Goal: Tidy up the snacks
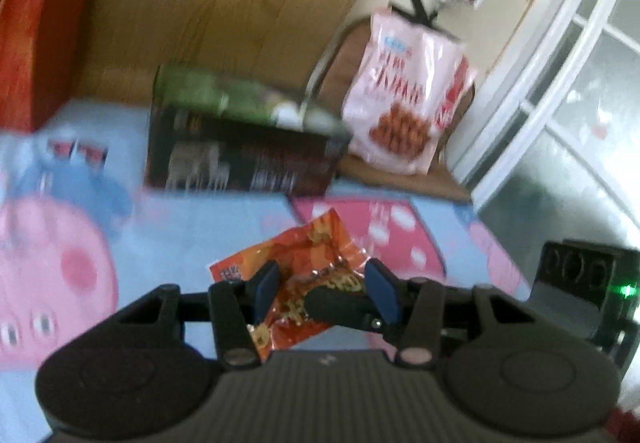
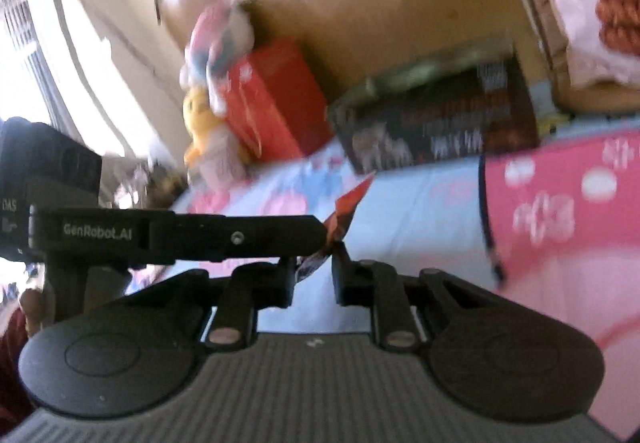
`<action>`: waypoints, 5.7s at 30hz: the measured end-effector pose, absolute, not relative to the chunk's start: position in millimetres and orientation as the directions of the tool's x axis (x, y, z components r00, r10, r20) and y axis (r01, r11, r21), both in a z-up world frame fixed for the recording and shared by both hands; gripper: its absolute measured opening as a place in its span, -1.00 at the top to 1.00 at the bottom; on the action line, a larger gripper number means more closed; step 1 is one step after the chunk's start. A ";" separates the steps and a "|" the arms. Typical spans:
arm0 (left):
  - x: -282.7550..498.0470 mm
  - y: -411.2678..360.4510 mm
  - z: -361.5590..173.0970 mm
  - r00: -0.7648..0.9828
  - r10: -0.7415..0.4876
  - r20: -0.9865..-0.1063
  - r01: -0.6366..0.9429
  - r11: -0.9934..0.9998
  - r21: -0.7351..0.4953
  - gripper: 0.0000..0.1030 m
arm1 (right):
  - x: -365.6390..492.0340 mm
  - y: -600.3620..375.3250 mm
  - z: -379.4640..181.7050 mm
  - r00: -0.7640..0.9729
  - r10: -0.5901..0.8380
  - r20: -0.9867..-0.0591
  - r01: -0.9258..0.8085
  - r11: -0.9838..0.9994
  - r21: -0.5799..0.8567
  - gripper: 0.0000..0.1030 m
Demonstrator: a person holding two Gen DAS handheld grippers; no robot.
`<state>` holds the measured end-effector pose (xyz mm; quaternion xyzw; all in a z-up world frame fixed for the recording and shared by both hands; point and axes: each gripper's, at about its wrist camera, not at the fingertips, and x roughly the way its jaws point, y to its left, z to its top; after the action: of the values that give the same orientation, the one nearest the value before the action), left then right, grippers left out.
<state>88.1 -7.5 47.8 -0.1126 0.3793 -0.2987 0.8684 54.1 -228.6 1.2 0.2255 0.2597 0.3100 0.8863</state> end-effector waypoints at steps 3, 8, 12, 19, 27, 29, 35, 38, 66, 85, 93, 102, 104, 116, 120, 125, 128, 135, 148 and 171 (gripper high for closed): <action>120.1 -12.5 77.4 0.574 -0.605 -0.551 0.448 0.796 -0.408 0.08 | 82.8 -232.5 24.6 0.723 0.643 -0.254 -0.433 0.708 0.558 0.64; 189.3 -33.2 105.7 0.633 -0.583 -0.509 0.462 0.813 -0.356 0.01 | 148.9 -235.7 46.3 0.806 0.559 -0.192 -0.398 0.753 0.524 0.64; 228.8 -59.2 86.0 0.656 -0.510 -0.556 0.427 0.859 -0.283 0.01 | 192.4 -225.7 27.4 0.829 0.487 -0.273 -0.319 0.815 0.484 0.61; 217.4 -52.4 60.8 0.675 -0.477 -0.562 0.341 0.878 -0.336 0.00 | 158.6 -213.5 20.6 0.894 0.292 -0.340 -0.206 0.941 0.269 0.06; 124.0 -42.4 70.5 0.781 -0.294 -0.551 0.265 0.955 -0.133 -0.33 | 38.6 -217.7 12.4 0.934 0.254 -0.252 -0.173 0.937 0.304 -0.28; 93.5 -40.8 67.1 0.798 -0.253 -0.547 0.254 0.964 -0.077 -0.43 | 14.2 -216.2 8.8 0.933 0.249 -0.262 -0.156 0.931 0.331 -0.31; 26.3 -35.2 50.4 0.807 -0.172 -0.565 0.222 0.975 0.019 -0.63 | -46.5 -207.5 -4.4 0.916 0.252 -0.314 -0.131 0.924 0.359 -0.76; -1.8 -34.1 44.7 0.808 -0.160 -0.567 0.225 0.973 0.047 -0.68 | -61.6 -204.6 -11.2 0.906 0.252 -0.339 -0.123 0.926 0.358 -0.88; -66.0 -19.1 43.4 0.842 -0.090 -0.533 0.155 0.985 0.079 -1.00 | -102.6 -196.9 -20.0 0.897 0.131 -0.423 0.026 0.939 0.344 -1.00; -49.4 2.1 43.5 0.849 0.052 -0.526 0.027 0.990 0.142 -1.00 | -84.8 -234.9 6.5 0.913 0.098 -0.396 0.095 0.893 0.441 -1.00; -39.1 9.1 37.4 0.840 0.086 -0.536 0.006 0.986 0.169 -1.00 | -75.9 -244.7 12.4 0.913 0.133 -0.385 0.076 0.873 0.482 -1.00; -33.1 -5.4 28.7 0.815 0.067 -0.575 0.064 0.977 0.205 -1.00 | -66.7 -241.7 7.2 0.894 0.174 -0.414 0.037 0.889 0.456 -1.00; -30.8 -6.6 26.8 0.806 0.062 -0.589 0.071 0.977 0.200 -1.00 | -65.4 -240.9 5.3 0.887 0.184 -0.423 0.031 0.891 0.453 -1.00; -24.8 -17.2 20.2 0.795 0.091 -0.600 0.073 0.967 0.244 -1.00 | -64.4 -247.3 -0.1 0.879 0.176 -0.443 0.051 0.889 0.456 -1.00; -22.3 -14.8 18.0 0.785 0.088 -0.613 0.072 0.970 0.231 -1.00 | -64.0 -247.1 -2.6 0.875 0.178 -0.451 0.055 0.887 0.458 -1.00; -20.8 -10.5 17.3 0.777 0.086 -0.623 0.063 0.975 0.212 -1.00 | -63.0 -248.1 -4.1 0.872 0.180 -0.455 0.057 0.886 0.460 -1.00; -20.4 -9.7 16.5 0.774 0.088 -0.627 0.058 0.976 0.210 -1.00 | -62.6 -247.9 -4.5 0.871 0.182 -0.456 0.055 0.887 0.459 -1.00; -20.3 -8.1 16.1 0.771 0.087 -0.631 0.056 0.977 0.204 -1.00 | -61.0 -243.4 -6.3 0.866 0.187 -0.465 0.052 0.889 0.455 -1.00; -21.6 -3.8 14.7 0.748 0.062 -0.661 0.055 0.986 0.155 -1.00 | -60.1 -240.8 -7.0 0.863 0.193 -0.467 0.045 0.892 0.451 -1.00; -19.0 -0.2 10.9 0.721 0.069 -0.689 0.036 0.990 0.137 -1.00 | -60.2 -240.6 -8.2 0.860 0.199 -0.471 0.042 0.891 0.452 -1.00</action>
<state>-19.0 -0.2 10.9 0.0703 0.3732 0.0089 0.9250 -60.2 -240.6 -8.2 0.2297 0.2616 0.0418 0.9365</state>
